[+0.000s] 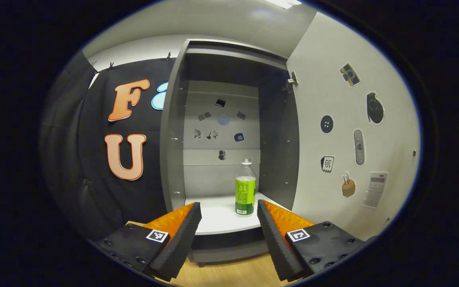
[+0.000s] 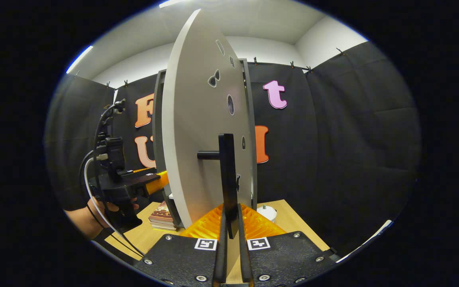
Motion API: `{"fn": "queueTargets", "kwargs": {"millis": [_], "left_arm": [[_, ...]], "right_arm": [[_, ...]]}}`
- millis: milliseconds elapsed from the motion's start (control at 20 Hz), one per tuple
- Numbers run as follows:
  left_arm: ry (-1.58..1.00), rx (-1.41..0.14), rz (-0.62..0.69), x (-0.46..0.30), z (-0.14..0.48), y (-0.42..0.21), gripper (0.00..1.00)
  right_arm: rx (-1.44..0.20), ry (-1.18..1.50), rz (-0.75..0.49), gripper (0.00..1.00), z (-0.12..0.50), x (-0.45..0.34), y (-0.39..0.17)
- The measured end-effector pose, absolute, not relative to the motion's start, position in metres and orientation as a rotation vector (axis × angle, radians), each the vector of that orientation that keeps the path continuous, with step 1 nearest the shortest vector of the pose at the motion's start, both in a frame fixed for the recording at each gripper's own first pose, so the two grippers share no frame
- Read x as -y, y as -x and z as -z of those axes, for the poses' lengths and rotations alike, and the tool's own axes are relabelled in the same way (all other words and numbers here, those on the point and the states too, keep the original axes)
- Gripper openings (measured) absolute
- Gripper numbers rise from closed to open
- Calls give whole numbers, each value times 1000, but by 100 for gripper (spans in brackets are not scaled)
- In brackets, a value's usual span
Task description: Open the cabinet door with the right hand, grasp the bottle in the cabinet with the left hand and place it on the coaster, then close the cabinet door with the right hand.
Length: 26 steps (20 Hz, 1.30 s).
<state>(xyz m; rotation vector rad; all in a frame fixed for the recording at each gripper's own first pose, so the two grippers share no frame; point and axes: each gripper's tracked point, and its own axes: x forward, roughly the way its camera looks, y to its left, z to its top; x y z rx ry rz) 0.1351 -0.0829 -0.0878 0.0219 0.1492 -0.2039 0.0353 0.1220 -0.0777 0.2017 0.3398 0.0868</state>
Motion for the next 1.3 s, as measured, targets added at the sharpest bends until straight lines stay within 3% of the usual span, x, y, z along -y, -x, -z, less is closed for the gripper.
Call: {"fn": "queueTargets", "kwargs": {"millis": [150, 200, 300, 400, 650, 700, 850, 950, 1300], "left_arm": [[-21, -174, 220, 102, 107, -157, 93], [-36, -177, 219, 106, 112, -164, 93], [-44, -187, 241, 121, 120, -179, 89], [-29, -218, 254, 140, 132, -201, 96], [13, -315, 245, 164, 164, -255, 93], [-3, -320, 232, 164, 168, -266, 93], [-41, -324, 218, 167, 179, -294, 93], [-55, -329, 203, 166, 184, -307, 93], [-56, -335, 177, 165, 193, -341, 93]], "right_arm": [[-360, -250, -73, 13, 78, -117, -32], [-359, -250, -70, 7, 77, -116, -31], [-357, -244, -63, 14, 77, -112, -33], [-355, -236, -48, 16, 79, -108, -33], [-338, -249, -33, 31, 80, -101, -35], [-337, -251, -32, 29, 81, -98, -35], [-332, -249, -23, 50, 82, -93, -34], [-332, -266, -22, 57, 83, -91, -32], [-341, -308, -47, 69, 85, -90, -25]]}}
